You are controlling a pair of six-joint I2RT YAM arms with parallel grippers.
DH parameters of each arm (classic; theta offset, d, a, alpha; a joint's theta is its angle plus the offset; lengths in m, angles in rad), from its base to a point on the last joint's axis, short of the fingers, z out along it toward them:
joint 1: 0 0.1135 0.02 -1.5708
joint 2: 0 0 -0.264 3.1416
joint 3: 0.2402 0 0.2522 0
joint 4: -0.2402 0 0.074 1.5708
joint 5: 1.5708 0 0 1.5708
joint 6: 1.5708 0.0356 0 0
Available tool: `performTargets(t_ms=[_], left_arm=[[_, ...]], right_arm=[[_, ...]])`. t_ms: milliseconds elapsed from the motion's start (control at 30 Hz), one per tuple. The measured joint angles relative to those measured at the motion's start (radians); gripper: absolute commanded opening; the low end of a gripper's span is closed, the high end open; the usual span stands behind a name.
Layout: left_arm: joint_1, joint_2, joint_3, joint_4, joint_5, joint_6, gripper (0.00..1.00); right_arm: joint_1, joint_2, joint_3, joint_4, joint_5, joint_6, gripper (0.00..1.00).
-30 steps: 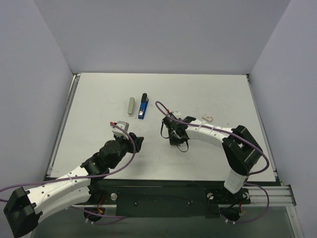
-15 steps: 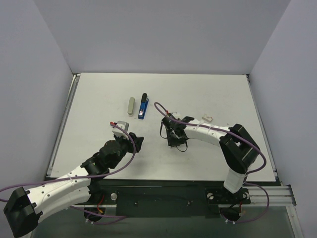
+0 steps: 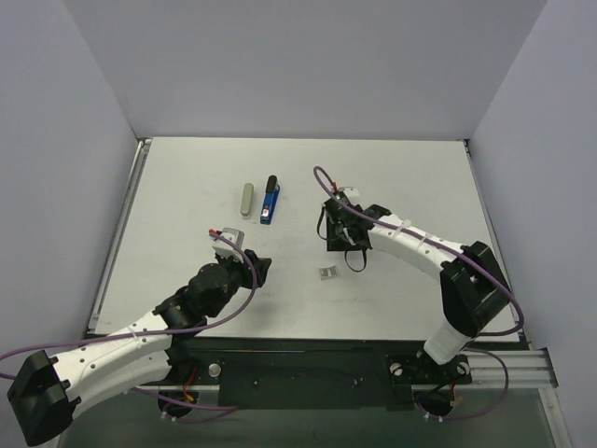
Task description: Unload the staples from the stapler
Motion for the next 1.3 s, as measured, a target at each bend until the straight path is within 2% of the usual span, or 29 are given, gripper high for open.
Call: performTargets(t_ms=[233, 433, 700, 1033, 1300], left_arm=[[0.000, 0.002, 0.000, 0.000, 0.000, 0.000, 0.56], [0.001, 0.003, 0.000, 0.000, 0.003, 0.000, 0.56], [0.001, 0.031, 0.000, 0.002, 0.010, -0.001, 0.56], [0.004, 0.071, 0.000, 0.008, 0.025, -0.001, 0.56], [0.006, 0.083, 0.000, 0.009, 0.030, -0.001, 0.56]], right_arm=[[-0.163, -0.011, 0.009, 0.034, 0.046, -0.005, 0.40], [-0.329, -0.004, 0.009, 0.102, 0.069, 0.052, 0.43], [-0.510, 0.108, 0.031, 0.141, 0.121, 0.142, 0.45], [-0.602, 0.272, 0.158, 0.137, 0.174, 0.217, 0.48], [-0.615, 0.356, 0.215, 0.100, 0.153, 0.255, 0.47]])
